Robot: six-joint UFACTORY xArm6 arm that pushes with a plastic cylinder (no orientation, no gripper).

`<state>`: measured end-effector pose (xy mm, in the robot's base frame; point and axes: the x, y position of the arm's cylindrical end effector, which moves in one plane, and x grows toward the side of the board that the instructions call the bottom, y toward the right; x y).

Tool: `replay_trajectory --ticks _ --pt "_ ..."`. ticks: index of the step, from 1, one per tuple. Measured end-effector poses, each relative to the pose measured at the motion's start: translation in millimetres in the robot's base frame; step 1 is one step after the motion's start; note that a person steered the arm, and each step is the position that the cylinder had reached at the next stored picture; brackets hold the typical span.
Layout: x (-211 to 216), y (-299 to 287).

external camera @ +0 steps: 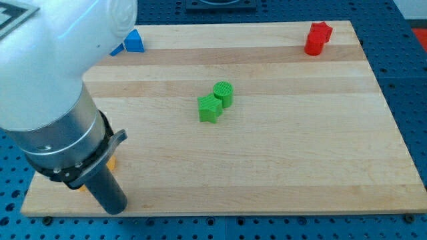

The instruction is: Separate the yellow blocks from each other

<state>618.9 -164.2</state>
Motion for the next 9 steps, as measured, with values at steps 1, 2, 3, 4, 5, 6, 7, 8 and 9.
replay_trajectory --ticks 1,2,3,4,5,6,7,8,9 --pt "-1 -39" --pt "-1 -79" --pt "-18 -85" --pt "-42 -71" --pt "-44 -38" --pt "-58 -14" --pt "-72 8" --pt "-75 45" --pt "-75 88"
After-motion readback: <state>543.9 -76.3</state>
